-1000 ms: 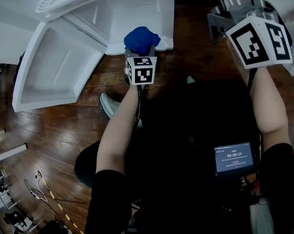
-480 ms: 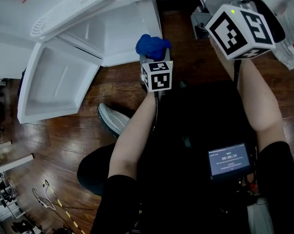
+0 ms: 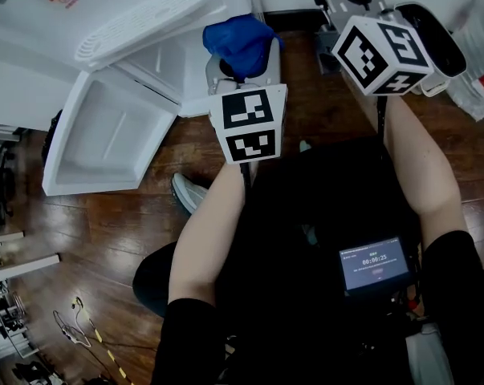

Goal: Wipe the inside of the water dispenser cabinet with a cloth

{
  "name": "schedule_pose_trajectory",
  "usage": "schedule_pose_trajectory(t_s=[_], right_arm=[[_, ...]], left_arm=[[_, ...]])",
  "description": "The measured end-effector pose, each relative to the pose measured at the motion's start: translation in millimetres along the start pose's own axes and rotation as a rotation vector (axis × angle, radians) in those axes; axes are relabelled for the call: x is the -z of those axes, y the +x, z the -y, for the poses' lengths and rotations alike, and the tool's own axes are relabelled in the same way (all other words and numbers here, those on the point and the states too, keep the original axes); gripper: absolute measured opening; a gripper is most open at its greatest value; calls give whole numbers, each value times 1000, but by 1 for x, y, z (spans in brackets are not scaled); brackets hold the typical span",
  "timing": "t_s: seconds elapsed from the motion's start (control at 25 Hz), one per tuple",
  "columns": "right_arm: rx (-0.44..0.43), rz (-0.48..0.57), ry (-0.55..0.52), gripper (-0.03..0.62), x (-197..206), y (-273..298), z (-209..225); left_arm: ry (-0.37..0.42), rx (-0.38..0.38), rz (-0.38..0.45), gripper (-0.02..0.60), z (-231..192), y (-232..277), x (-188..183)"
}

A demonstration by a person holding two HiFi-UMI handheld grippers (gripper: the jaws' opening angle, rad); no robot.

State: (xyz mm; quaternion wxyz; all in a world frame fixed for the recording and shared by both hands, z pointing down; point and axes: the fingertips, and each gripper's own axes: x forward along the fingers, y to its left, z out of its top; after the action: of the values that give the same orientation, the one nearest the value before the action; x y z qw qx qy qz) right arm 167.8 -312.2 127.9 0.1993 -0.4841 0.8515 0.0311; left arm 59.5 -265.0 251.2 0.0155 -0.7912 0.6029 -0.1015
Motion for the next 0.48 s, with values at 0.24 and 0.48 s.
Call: schedule_pose_trajectory(t_s=[0.24,0.48], right_arm=[[0,-26,-20,66,9,-1,0],[-22,-51,-19,66,19,1,-1]], left_arm=[[-27,12,60,202,-4,-2,-36],[-74,-8,78,192,-37,-14,-34]])
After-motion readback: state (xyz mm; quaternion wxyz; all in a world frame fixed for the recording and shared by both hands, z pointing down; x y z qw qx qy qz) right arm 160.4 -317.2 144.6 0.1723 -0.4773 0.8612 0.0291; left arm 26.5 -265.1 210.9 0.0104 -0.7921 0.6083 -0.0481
